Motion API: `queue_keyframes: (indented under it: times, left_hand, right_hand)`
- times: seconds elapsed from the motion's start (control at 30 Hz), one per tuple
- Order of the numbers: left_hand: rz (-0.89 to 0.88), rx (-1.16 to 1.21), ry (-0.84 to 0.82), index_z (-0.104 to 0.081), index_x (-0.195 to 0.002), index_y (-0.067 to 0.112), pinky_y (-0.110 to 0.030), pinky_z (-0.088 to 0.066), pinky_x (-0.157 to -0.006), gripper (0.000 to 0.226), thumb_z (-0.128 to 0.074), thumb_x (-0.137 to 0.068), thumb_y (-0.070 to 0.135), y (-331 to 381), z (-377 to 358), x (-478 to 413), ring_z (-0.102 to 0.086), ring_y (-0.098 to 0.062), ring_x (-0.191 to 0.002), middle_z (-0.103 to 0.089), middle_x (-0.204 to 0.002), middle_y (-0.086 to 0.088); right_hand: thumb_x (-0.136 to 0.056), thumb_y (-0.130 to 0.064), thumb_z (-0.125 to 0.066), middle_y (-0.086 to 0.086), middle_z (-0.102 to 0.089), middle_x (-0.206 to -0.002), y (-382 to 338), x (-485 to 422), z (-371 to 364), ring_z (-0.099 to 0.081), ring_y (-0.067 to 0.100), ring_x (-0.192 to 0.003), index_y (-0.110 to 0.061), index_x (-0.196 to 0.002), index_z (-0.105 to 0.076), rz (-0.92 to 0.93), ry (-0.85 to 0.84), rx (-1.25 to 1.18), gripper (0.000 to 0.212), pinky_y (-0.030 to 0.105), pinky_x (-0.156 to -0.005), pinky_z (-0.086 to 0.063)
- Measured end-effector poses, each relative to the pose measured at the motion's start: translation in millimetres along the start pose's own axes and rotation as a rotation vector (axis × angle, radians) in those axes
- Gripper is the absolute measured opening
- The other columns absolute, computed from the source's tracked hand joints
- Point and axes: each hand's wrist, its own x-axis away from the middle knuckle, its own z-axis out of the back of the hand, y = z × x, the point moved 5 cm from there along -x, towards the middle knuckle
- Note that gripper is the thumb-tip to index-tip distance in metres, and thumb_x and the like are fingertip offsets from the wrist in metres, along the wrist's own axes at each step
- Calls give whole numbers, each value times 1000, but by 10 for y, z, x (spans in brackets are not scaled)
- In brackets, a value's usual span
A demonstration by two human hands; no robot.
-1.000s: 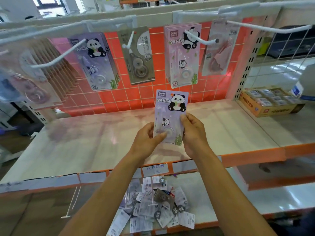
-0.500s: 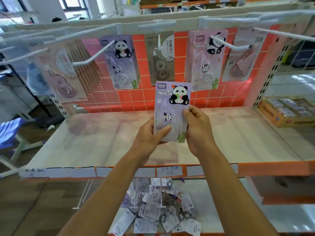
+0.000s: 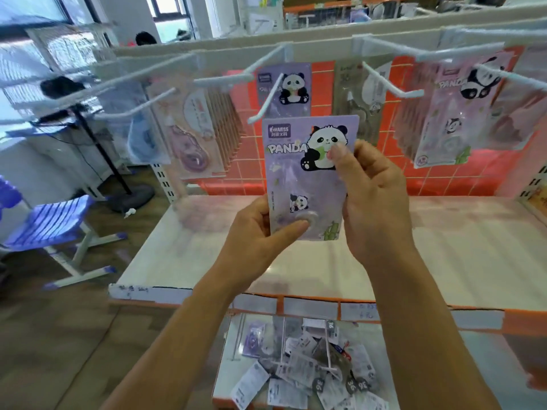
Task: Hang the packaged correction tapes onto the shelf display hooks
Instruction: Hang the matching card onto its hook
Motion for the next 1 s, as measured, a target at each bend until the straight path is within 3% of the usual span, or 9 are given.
queue_keyframes:
  times: [0.1,0.2,0.33,0.5,0.57,0.73,0.83,0.9,1.0]
  left_hand:
    - [-38,29,-14,-67,-90,27,-18,-54,-74,19,-74,-73,24,93,187,28,-68,-9,-82,-73,-86,6]
    - [-73,34,-29,-66,-95,26,-15,-52,-75,21,-71,-78,14,86,329,31,-69,-5,-86,-73,-88,13]
    - [-95,45,-23,-65,-94,26,-17,-53,-75,21,-71,-79,12,36,433,21,-69,-6,-87,-73,-89,13]
    - [-110,28,-16,-71,-86,43,-22,-55,-78,28,-68,-76,17,-52,498,-25,-68,-8,-85,-73,-88,12]
    - [-114,17,-30,-70,-88,39,-23,-55,-78,23,-70,-77,19,-63,514,-51,-68,-10,-85,-73,-89,10]
    - [-63,-42,-25,-66,-91,33,-44,-54,-82,15,-71,-77,35,-194,535,-207,-65,-30,-91,-70,-96,-9]
    - [-63,-150,-11,-64,-98,22,-57,-51,-82,39,-61,-77,56,-275,529,-376,-62,-35,-91,-67,-96,-14]
    - [-84,-209,6,-61,-98,17,-52,-51,-77,48,-54,-80,61,-291,532,-524,-61,-29,-84,-65,-90,-10]
    - [-96,-280,60,-58,-99,15,-42,-47,-73,41,-53,-89,54,-316,562,-810,-55,-17,-77,-61,-87,-4]
  right_hand:
    - [-90,-22,-58,10,-68,-89,-36,3,-206,-62,40,-90,-21,-80,-70,63,-17,27,15,63,-87,-48]
    - [-92,-17,-57,7,-70,-88,-27,9,-357,-65,30,-89,-17,-83,-69,76,-29,-12,15,57,-89,-51]
    - [-94,-13,-55,3,-71,-86,25,7,-465,-67,24,-87,-14,-86,-67,78,-20,37,15,46,-85,-55]
    - [-94,-14,-56,6,-69,-85,86,-16,-505,-64,26,-85,-12,-85,-66,68,14,64,13,53,-85,-53]
    - [-93,-16,-57,10,-66,-85,104,-40,-506,-61,27,-84,-11,-84,-65,67,30,73,13,56,-84,-50]
    - [-90,-21,-58,23,-57,-83,249,-197,-455,-50,27,-83,6,-86,-59,46,55,57,27,59,-81,-46]
    - [-89,-22,-59,18,-53,-83,326,-364,-417,-47,25,-83,15,-89,-52,59,77,72,38,48,-77,-42]
    - [-92,-17,-59,15,-56,-81,347,-511,-387,-50,23,-78,5,-83,-59,71,115,153,23,44,-73,-46]
    - [-88,-18,-63,2,-64,-75,338,-801,-350,-56,15,-72,-19,-78,-64,138,181,333,10,42,-71,-52]
